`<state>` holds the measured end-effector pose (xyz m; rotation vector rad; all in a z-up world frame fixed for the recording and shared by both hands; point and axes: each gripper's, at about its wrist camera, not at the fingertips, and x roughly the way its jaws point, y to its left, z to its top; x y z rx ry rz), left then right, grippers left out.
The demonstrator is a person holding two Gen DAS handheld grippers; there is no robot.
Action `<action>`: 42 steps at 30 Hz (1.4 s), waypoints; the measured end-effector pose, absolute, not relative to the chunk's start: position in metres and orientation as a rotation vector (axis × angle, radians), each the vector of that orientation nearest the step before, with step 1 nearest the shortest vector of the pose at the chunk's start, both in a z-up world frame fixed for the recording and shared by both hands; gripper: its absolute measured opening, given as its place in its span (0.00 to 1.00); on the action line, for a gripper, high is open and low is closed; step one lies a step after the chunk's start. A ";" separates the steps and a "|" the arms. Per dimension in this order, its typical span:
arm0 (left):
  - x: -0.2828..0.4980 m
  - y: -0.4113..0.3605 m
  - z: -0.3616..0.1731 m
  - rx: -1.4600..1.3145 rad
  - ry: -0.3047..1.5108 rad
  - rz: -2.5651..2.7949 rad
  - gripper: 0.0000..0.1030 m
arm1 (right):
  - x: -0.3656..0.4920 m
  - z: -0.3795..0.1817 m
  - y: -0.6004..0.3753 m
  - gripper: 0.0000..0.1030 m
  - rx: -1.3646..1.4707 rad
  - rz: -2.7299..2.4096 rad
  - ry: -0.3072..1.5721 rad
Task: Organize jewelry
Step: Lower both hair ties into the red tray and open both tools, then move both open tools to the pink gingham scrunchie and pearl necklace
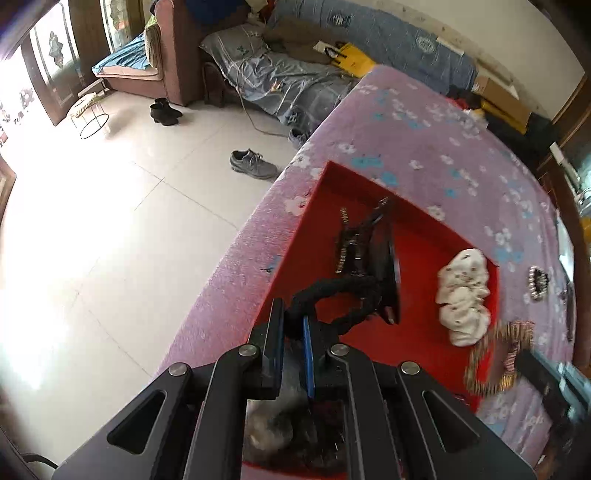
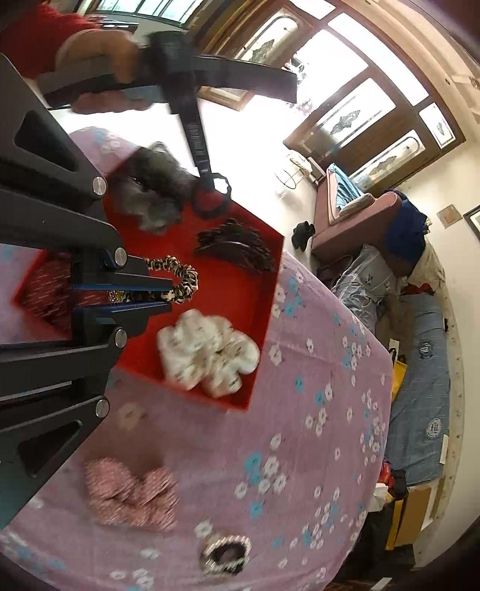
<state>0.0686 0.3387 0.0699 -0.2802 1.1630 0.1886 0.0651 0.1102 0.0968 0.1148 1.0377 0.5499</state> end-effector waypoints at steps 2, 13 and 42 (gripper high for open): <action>0.071 0.342 0.062 -0.287 1.181 0.188 0.08 | 0.086 0.090 0.128 0.06 0.113 0.542 1.048; 0.042 0.349 0.082 -0.396 1.131 0.156 0.30 | 0.154 0.038 0.181 0.07 0.066 0.507 1.135; -0.065 0.202 0.151 -0.315 0.959 0.224 0.42 | 0.016 0.084 -0.016 0.36 0.161 0.444 1.017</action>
